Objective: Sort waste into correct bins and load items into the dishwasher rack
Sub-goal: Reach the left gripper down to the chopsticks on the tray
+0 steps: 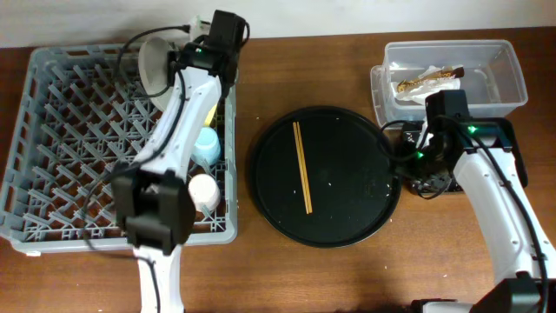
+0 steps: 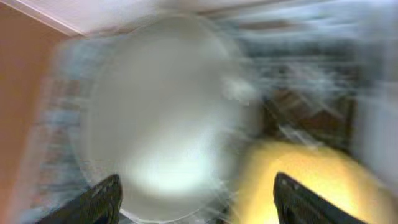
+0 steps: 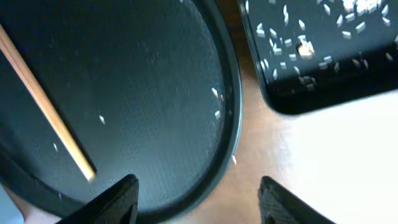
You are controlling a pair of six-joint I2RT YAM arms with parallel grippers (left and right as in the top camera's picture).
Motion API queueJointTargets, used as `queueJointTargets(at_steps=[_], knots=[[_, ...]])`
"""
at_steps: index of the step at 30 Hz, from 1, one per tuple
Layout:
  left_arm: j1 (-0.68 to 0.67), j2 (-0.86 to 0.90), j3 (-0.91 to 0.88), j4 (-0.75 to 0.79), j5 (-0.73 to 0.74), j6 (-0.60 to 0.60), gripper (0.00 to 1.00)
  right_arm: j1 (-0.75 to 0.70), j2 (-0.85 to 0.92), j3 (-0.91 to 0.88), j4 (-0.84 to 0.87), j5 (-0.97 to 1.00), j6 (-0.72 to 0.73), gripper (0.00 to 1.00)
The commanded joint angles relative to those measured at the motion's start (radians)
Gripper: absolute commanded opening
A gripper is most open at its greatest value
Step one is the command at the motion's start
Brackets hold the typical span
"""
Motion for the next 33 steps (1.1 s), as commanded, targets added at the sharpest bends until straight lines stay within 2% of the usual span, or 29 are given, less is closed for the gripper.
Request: queueJointTargets(at_steps=[1,4,5,7,8,9,12,13,14,15,21,28,33], knots=[[-0.100,-0.197,0.009,-0.101,0.643,0.008,0.77,-0.004,-0.015,0.125,-0.083,0.016,-0.031,0.69],[-0.203,-0.209,0.008,-0.200,0.677,-0.035,0.77,-0.004,-0.015,0.187,-0.123,0.016,-0.029,0.79],[-0.235,-0.200,0.002,-0.240,0.674,-0.098,0.77,-0.004,-0.015,0.187,-0.123,0.016,-0.026,0.83],[-0.276,-0.182,-0.037,-0.252,0.673,-0.188,0.77,-0.004,-0.015,0.187,-0.131,0.016,-0.026,0.84],[-0.284,-0.172,-0.069,-0.230,0.673,-0.233,0.75,-0.004,-0.015,0.187,-0.133,0.016,-0.026,0.84],[-0.288,-0.162,-0.101,-0.201,0.674,-0.277,0.61,-0.004,-0.015,0.187,-0.134,0.016,-0.026,0.84],[-0.301,-0.142,-0.252,-0.054,0.687,-0.431,0.58,-0.004,-0.015,0.187,-0.133,0.016,-0.026,0.85],[-0.312,-0.140,-0.334,0.040,0.726,-0.448,0.58,-0.004,-0.015,0.187,-0.133,0.016,-0.026,0.86],[-0.319,-0.140,-0.370,0.083,0.743,-0.448,0.58,-0.004,-0.014,0.187,-0.132,0.016,-0.026,0.95],[-0.325,-0.140,-0.404,0.116,0.745,-0.457,0.58,-0.004,-0.014,0.187,-0.132,0.016,-0.026,0.98],[-0.346,-0.125,-0.574,0.258,0.745,-0.523,0.57,-0.004,-0.014,0.187,-0.133,0.016,-0.026,0.98],[-0.346,-0.073,-0.579,0.250,0.742,-0.519,0.51,-0.004,-0.014,0.187,-0.133,0.016,-0.026,0.98],[-0.344,-0.073,-0.506,0.103,0.742,-0.416,0.53,-0.004,-0.014,0.187,-0.133,0.016,-0.026,0.98]])
